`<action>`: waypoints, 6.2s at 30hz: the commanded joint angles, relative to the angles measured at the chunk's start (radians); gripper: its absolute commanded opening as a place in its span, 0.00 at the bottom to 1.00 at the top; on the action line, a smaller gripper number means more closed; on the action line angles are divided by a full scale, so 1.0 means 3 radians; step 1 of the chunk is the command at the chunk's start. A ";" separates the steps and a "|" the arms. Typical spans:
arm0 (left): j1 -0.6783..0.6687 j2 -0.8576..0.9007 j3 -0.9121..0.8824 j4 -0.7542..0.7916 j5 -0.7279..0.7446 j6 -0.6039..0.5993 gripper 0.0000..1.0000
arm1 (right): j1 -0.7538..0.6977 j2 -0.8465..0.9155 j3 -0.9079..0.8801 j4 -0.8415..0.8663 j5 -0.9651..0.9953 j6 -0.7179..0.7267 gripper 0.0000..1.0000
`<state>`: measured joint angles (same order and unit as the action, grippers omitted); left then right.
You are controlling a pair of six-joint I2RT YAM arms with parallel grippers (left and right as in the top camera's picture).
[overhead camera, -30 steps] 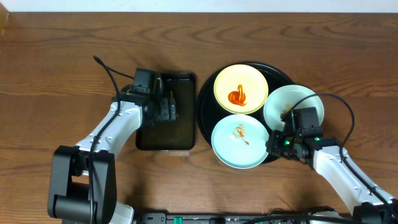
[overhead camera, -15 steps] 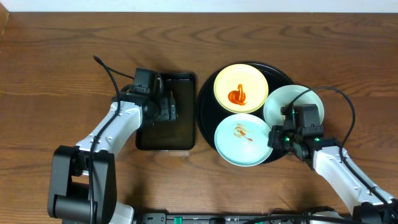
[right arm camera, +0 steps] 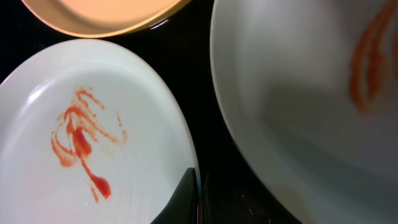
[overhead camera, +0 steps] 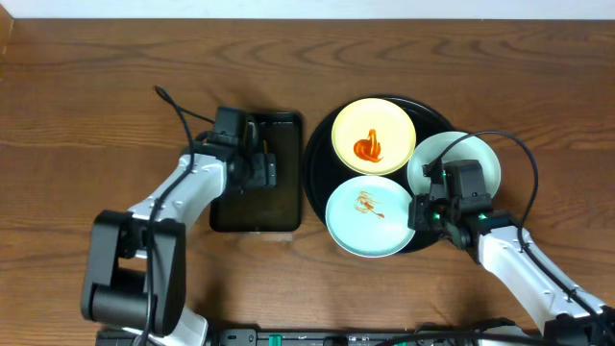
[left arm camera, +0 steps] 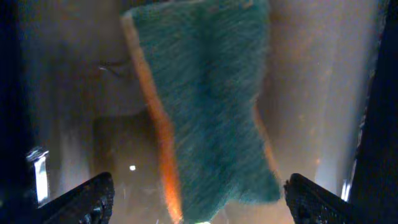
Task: Clean dirty plates on tray and stack at the side
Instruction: 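Lift the sponge with the left gripper toward the lower pale green plate, then wipe the lower pale green plate with the sponge in the left gripper, then lift the lower pale green plate with the right gripper off the tray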
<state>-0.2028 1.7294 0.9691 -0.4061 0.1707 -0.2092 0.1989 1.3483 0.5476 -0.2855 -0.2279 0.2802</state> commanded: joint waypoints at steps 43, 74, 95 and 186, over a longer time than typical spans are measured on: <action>-0.0084 -0.0473 0.0015 0.0072 -0.0169 0.0008 0.08 | 0.0041 0.0023 0.0001 -0.0070 0.0011 -0.0081 0.01; -0.0126 -0.0510 0.0015 0.0576 -0.0158 -0.0066 0.07 | 0.0041 0.0023 0.0001 -0.0089 0.0010 -0.0090 0.01; -0.0991 -0.0497 0.0202 0.0440 0.0880 -0.0807 0.08 | 0.0041 0.0023 0.0001 -0.0223 0.0010 -0.0090 0.01; -0.0889 -0.0579 0.0202 -0.0392 -0.0448 -0.1221 0.10 | 0.0039 0.0022 -0.0004 -0.0375 -0.0139 -0.0042 0.01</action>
<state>-0.4721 1.5669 1.0355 -0.5179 0.0525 -0.5938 0.2054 1.3529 0.5484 -0.4145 -0.2722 0.2737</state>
